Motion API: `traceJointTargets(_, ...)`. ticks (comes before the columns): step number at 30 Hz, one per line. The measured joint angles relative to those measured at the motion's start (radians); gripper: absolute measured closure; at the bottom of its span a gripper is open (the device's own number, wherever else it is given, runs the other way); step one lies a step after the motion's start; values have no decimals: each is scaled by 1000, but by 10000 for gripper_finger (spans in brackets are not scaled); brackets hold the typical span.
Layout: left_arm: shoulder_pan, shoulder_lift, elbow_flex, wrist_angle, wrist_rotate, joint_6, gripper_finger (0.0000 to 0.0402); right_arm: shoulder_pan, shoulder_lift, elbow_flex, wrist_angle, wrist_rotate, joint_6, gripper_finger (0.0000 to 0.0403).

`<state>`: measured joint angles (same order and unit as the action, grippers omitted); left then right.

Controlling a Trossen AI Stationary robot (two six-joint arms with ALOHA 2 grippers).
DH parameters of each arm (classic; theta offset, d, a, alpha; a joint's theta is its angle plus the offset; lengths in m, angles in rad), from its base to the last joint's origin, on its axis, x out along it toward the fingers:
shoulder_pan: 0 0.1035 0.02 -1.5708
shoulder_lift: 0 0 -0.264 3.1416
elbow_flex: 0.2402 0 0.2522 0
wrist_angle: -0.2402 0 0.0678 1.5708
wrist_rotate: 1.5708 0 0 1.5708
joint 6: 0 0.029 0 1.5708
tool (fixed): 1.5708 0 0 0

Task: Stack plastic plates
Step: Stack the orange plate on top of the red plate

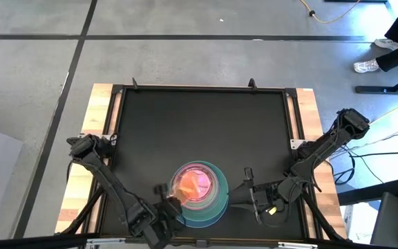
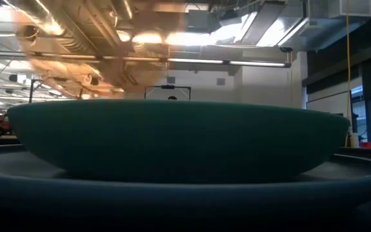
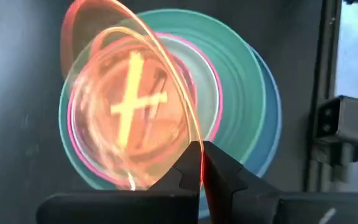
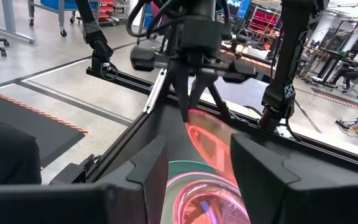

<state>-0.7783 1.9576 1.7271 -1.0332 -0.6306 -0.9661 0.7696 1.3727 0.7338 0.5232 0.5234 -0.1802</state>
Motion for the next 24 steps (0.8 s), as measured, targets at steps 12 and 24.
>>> traceJointTargets(12, 99, 0, -165, 236, 4, 154, 396, 0, 0, 0, -2, 0, 0, 236)
traceJointTargets(24, 153, 0, -186, 254, 121, 96, 324, 0, 0, 0, -10, 0, 0, 236)
